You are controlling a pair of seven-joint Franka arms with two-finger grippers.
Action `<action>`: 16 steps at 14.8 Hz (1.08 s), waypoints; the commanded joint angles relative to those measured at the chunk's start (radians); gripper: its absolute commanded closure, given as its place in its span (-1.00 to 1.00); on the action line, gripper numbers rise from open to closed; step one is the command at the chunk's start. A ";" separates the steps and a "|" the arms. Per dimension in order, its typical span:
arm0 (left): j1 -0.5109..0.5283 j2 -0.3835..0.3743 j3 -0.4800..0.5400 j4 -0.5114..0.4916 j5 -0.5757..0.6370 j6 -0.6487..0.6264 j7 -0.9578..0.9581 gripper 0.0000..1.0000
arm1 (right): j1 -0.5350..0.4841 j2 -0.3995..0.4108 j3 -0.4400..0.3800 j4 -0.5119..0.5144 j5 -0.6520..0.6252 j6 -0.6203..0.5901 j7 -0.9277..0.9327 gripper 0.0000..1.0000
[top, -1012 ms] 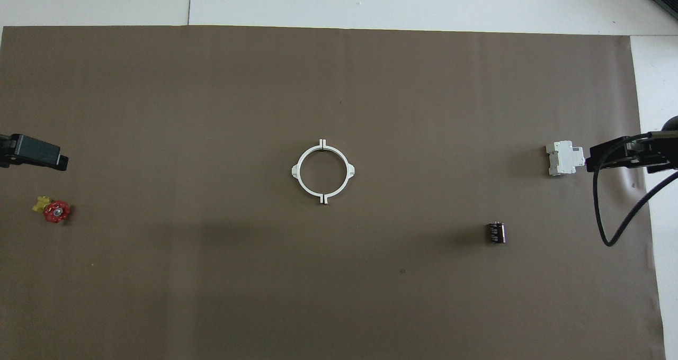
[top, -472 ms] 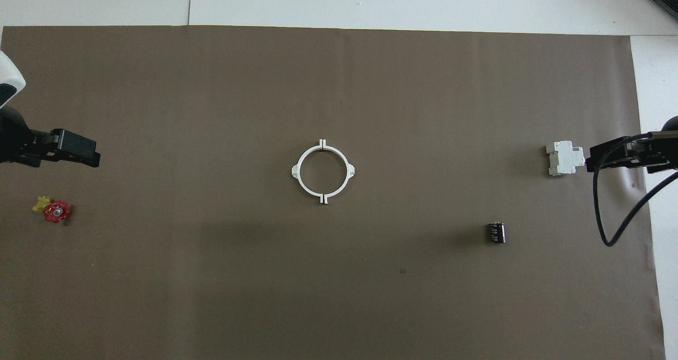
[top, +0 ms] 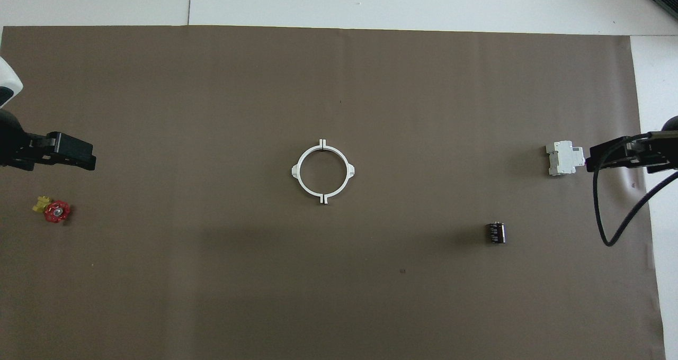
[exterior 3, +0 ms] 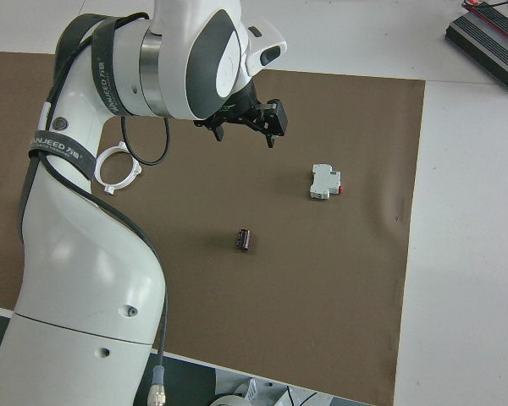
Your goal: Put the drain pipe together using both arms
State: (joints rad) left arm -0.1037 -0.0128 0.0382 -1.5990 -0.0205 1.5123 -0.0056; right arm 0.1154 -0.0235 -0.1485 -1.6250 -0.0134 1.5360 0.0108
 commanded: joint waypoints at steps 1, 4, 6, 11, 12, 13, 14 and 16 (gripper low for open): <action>0.015 -0.001 -0.014 0.001 0.020 -0.021 -0.017 -1.00 | -0.011 -0.018 0.006 -0.013 0.021 -0.007 -0.022 -1.00; 0.018 -0.004 -0.011 0.004 0.019 -0.020 -0.002 -1.00 | -0.011 -0.018 0.006 -0.013 0.021 -0.007 -0.022 -1.00; 0.019 -0.006 -0.003 0.005 0.017 -0.020 0.003 -1.00 | -0.011 -0.018 0.006 -0.012 0.021 -0.007 -0.023 -1.00; 0.019 -0.007 -0.001 0.011 0.022 -0.021 0.003 -1.00 | -0.010 -0.018 0.006 -0.013 0.021 -0.007 -0.023 -1.00; 0.019 -0.007 -0.001 0.011 0.022 -0.021 0.003 -1.00 | -0.010 -0.018 0.006 -0.013 0.021 -0.007 -0.022 -1.00; 0.019 -0.007 -0.001 0.011 0.021 -0.021 0.003 -1.00 | -0.010 -0.018 0.006 -0.013 0.021 -0.007 -0.022 -1.00; 0.019 -0.007 -0.001 0.011 0.020 -0.021 0.003 -1.00 | -0.010 -0.018 0.006 -0.012 0.021 -0.007 -0.022 -1.00; 0.019 -0.007 -0.001 0.011 0.022 -0.021 0.003 -1.00 | -0.011 -0.018 0.006 -0.013 0.021 -0.007 -0.023 -1.00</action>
State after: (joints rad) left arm -0.0920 -0.0127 0.0425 -1.5959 -0.0194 1.5105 -0.0079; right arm 0.1154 -0.0235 -0.1485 -1.6250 -0.0134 1.5360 0.0108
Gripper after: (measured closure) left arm 0.000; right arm 0.000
